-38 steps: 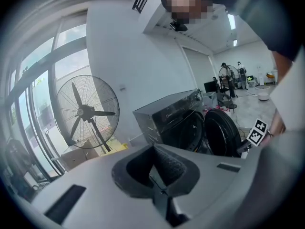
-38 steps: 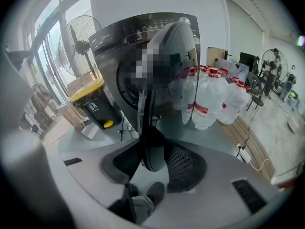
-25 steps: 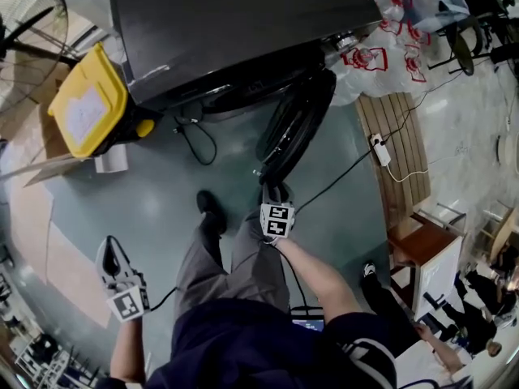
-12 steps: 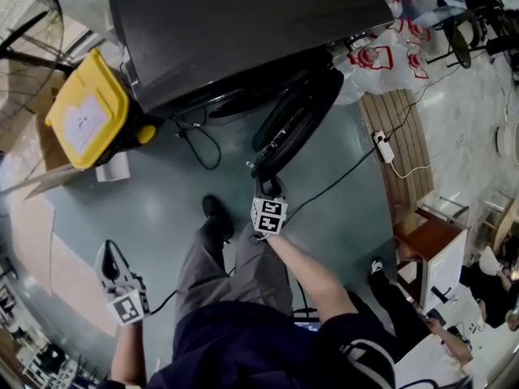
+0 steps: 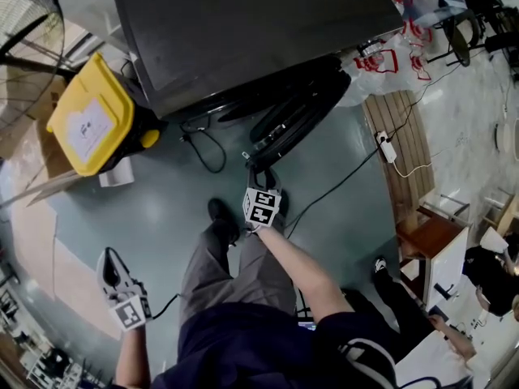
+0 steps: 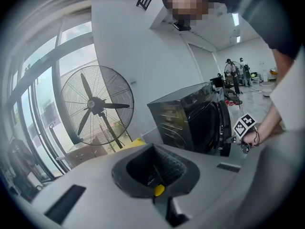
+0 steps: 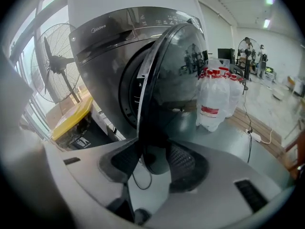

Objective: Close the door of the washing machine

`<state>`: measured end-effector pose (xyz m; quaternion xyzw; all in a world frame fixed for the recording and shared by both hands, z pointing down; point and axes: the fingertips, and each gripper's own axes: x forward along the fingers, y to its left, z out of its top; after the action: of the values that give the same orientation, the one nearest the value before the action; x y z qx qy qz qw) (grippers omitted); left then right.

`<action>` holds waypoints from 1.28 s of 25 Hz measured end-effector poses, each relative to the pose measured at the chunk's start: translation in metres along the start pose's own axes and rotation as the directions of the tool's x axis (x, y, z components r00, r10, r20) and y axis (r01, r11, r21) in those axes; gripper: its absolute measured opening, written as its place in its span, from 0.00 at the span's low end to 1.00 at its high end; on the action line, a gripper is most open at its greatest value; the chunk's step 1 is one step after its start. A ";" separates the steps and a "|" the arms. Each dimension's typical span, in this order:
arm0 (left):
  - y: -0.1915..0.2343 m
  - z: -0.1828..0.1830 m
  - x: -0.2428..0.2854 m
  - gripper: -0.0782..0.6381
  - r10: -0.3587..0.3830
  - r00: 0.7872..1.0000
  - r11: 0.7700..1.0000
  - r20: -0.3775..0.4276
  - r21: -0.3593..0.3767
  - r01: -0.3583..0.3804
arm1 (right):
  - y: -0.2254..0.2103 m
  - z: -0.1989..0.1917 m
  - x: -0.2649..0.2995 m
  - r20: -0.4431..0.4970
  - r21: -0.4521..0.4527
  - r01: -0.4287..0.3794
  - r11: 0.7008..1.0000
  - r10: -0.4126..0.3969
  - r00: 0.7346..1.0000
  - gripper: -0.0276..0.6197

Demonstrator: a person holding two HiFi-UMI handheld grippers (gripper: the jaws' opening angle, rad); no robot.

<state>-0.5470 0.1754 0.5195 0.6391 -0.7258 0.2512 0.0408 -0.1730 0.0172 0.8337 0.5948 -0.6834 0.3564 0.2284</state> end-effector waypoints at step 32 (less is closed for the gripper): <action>0.060 -0.009 0.018 0.14 0.090 0.994 0.996 -0.061 -0.007 -0.091 | 0.098 0.076 0.089 0.032 -0.038 -0.057 0.998 0.058 0.998 0.34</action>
<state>-0.6095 0.1660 0.5154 0.5976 -0.7536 0.2684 0.0542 -0.2773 -0.0942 0.8292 0.5763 -0.7103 0.3403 0.2180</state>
